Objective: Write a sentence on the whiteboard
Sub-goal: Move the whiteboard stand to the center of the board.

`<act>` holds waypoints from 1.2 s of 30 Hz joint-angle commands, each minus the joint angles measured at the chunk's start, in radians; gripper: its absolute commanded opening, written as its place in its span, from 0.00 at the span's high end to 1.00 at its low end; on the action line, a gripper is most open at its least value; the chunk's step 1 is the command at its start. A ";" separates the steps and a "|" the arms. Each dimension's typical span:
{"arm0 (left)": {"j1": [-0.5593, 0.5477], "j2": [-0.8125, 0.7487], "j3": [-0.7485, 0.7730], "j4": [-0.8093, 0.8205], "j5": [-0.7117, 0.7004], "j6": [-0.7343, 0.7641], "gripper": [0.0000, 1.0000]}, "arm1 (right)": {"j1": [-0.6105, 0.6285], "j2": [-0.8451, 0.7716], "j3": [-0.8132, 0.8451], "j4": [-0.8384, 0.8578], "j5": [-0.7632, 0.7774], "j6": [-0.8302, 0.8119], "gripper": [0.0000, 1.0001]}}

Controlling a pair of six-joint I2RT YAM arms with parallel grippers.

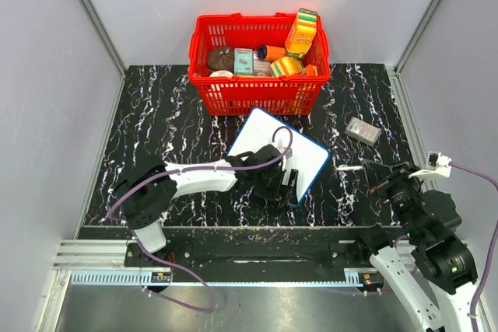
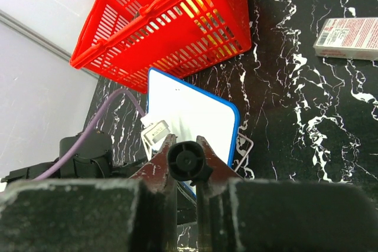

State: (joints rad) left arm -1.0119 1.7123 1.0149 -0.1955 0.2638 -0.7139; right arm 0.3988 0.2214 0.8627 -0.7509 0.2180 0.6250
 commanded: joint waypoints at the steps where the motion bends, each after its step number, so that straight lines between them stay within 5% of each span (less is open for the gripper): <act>1: -0.039 0.038 0.066 0.019 -0.001 -0.048 0.12 | 0.005 -0.019 0.041 -0.005 0.055 -0.021 1.00; 22: -0.122 0.310 0.465 0.126 0.023 0.004 0.09 | 0.003 -0.054 0.143 -0.094 0.095 -0.051 1.00; 30: -0.120 -0.052 0.219 0.192 -0.046 0.105 0.07 | 0.005 -0.063 0.167 -0.090 0.041 -0.053 1.00; 36: -0.019 -0.333 0.045 0.104 -0.064 0.186 0.05 | 0.005 -0.037 0.121 -0.050 -0.043 -0.057 1.00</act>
State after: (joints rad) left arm -1.1053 1.5379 1.1362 -0.0776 0.2440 -0.6075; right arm 0.3988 0.1608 1.0054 -0.8566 0.2417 0.5835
